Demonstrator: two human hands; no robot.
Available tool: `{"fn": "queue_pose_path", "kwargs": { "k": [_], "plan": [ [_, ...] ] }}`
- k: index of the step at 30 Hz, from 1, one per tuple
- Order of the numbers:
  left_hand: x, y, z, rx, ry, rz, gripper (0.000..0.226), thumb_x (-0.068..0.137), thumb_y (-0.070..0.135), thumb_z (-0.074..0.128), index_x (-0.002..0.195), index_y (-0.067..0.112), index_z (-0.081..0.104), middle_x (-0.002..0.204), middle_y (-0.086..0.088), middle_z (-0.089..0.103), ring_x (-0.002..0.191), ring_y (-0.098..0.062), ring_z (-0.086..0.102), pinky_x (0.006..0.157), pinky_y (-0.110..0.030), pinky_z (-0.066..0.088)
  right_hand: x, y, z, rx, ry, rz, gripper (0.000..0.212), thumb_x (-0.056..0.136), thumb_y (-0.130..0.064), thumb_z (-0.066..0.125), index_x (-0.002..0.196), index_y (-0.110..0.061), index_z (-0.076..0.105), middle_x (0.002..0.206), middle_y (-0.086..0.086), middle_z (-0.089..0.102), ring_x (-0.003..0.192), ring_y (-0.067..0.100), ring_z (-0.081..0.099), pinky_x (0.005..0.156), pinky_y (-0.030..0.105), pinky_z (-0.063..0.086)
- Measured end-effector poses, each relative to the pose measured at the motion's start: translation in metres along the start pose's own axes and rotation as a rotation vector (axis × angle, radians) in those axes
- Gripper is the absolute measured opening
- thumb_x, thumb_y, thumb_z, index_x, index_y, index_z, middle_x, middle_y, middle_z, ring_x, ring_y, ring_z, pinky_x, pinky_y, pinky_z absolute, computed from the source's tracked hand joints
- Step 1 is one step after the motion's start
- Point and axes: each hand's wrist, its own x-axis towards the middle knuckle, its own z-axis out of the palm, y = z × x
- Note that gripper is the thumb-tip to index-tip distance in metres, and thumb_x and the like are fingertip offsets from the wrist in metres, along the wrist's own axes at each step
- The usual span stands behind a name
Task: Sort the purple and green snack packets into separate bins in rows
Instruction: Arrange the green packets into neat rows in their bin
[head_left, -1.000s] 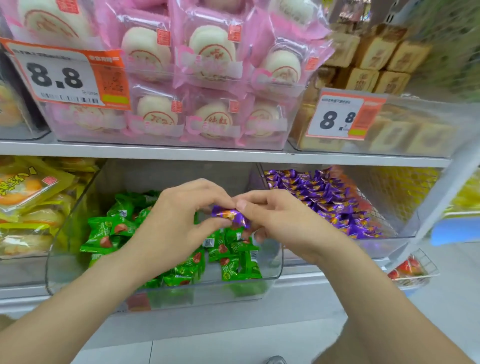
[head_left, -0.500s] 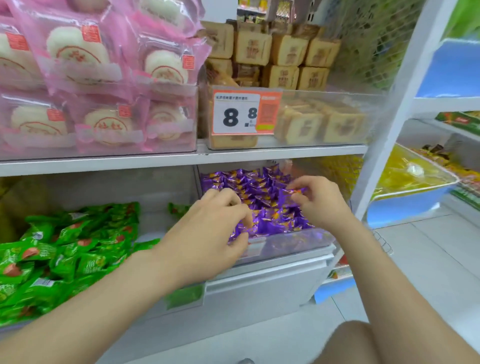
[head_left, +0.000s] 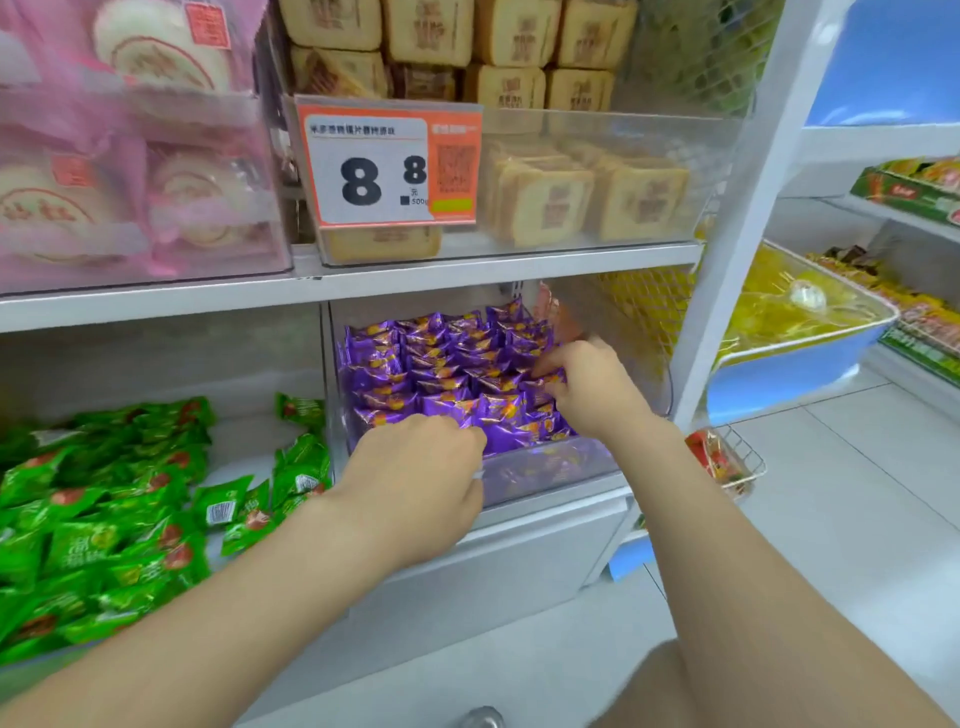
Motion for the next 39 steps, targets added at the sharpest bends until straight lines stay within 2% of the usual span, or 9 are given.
{"fn": "queue_pose_path", "kwargs": {
  "k": [6, 11, 14, 18, 22, 28, 32, 36, 39],
  "plan": [
    [0.004, 0.001, 0.002, 0.066, -0.008, -0.042, 0.019, 0.101, 0.039, 0.045, 0.096, 0.022, 0.052, 0.106, -0.002, 0.062, 0.101, -0.031, 0.063, 0.070, -0.036, 0.043, 0.003, -0.001, 0.000, -0.032, 0.055, 0.117, 0.018, 0.091, -0.022, 0.078, 0.107, -0.015, 0.076, 0.117, 0.016, 0.064, 0.103, 0.038, 0.061, 0.089, 0.043, 0.054],
    [0.001, -0.003, 0.002, 0.056, 0.002, -0.022, 0.020, 0.102, 0.041, 0.045, 0.098, 0.023, 0.052, 0.106, -0.001, 0.061, 0.102, -0.030, 0.063, 0.074, -0.038, 0.050, -0.003, -0.005, -0.005, -0.013, 0.094, 0.129, 0.023, 0.090, -0.021, 0.080, 0.110, -0.012, 0.072, 0.116, 0.015, 0.062, 0.102, 0.035, 0.061, 0.086, 0.038, 0.052],
    [-0.002, -0.005, 0.001, 0.047, 0.023, -0.008, 0.020, 0.102, 0.041, 0.044, 0.107, 0.025, 0.055, 0.110, 0.001, 0.058, 0.106, -0.028, 0.063, 0.073, -0.037, 0.045, -0.009, -0.009, -0.018, 0.061, 0.114, 0.094, 0.006, 0.090, -0.018, 0.077, 0.095, -0.019, 0.075, 0.097, 0.008, 0.070, 0.091, 0.029, 0.068, 0.083, 0.038, 0.059],
    [-0.005, -0.005, -0.003, 0.082, 0.063, 0.002, 0.020, 0.103, 0.040, 0.043, 0.109, 0.026, 0.055, 0.111, 0.001, 0.056, 0.105, -0.028, 0.063, 0.070, -0.036, 0.041, -0.024, -0.013, -0.027, 0.059, -0.120, 0.042, 0.023, 0.093, -0.013, 0.064, 0.074, -0.017, 0.075, 0.072, 0.002, 0.072, 0.073, 0.020, 0.069, 0.077, 0.042, 0.062],
    [-0.009, -0.006, -0.007, 0.117, 0.107, 0.000, 0.017, 0.102, 0.039, 0.044, 0.106, 0.028, 0.055, 0.104, 0.003, 0.056, 0.101, -0.027, 0.064, 0.067, -0.035, 0.039, -0.036, -0.021, -0.028, 0.075, -0.289, 0.009, 0.027, 0.099, -0.017, 0.057, 0.086, -0.002, 0.076, 0.080, 0.013, 0.076, 0.083, 0.030, 0.072, 0.076, 0.042, 0.060],
    [-0.021, -0.011, -0.010, 0.125, 0.194, 0.058, 0.019, 0.102, 0.038, 0.043, 0.110, 0.029, 0.057, 0.108, 0.006, 0.059, 0.104, -0.024, 0.060, 0.076, -0.037, 0.039, -0.038, -0.029, -0.028, 0.069, -0.186, 0.037, 0.029, 0.091, -0.005, 0.050, 0.100, -0.002, 0.077, 0.097, 0.019, 0.077, 0.096, 0.035, 0.071, 0.088, 0.045, 0.060],
    [-0.046, -0.033, -0.015, -0.036, 0.438, 0.139, 0.016, 0.097, 0.033, 0.049, 0.099, 0.026, 0.063, 0.097, 0.008, 0.060, 0.091, -0.021, 0.055, 0.078, -0.040, 0.046, -0.054, -0.076, -0.038, 0.220, 0.039, -0.034, 0.035, 0.086, -0.004, 0.050, 0.091, -0.023, 0.079, 0.074, -0.005, 0.074, 0.066, 0.007, 0.065, 0.073, 0.020, 0.048],
    [-0.088, -0.069, -0.017, -0.247, 0.592, -0.085, 0.002, 0.090, 0.027, 0.055, 0.088, 0.026, 0.055, 0.082, 0.011, 0.050, 0.079, -0.017, 0.050, 0.071, -0.038, 0.045, -0.085, -0.155, -0.037, 0.340, -0.077, -0.256, 0.032, 0.083, -0.004, 0.051, 0.085, -0.024, 0.077, 0.070, -0.013, 0.069, 0.062, 0.003, 0.060, 0.064, 0.010, 0.040],
    [-0.104, -0.115, -0.001, -0.330, 0.442, -0.327, 0.001, 0.087, 0.031, 0.059, 0.087, 0.031, 0.057, 0.081, 0.013, 0.056, 0.081, -0.013, 0.057, 0.076, -0.040, 0.051, -0.092, -0.195, -0.020, 0.322, -0.130, -0.322, 0.026, 0.084, -0.007, 0.052, 0.087, -0.022, 0.074, 0.067, -0.014, 0.062, 0.063, 0.004, 0.055, 0.070, 0.024, 0.049]
  ]
}}
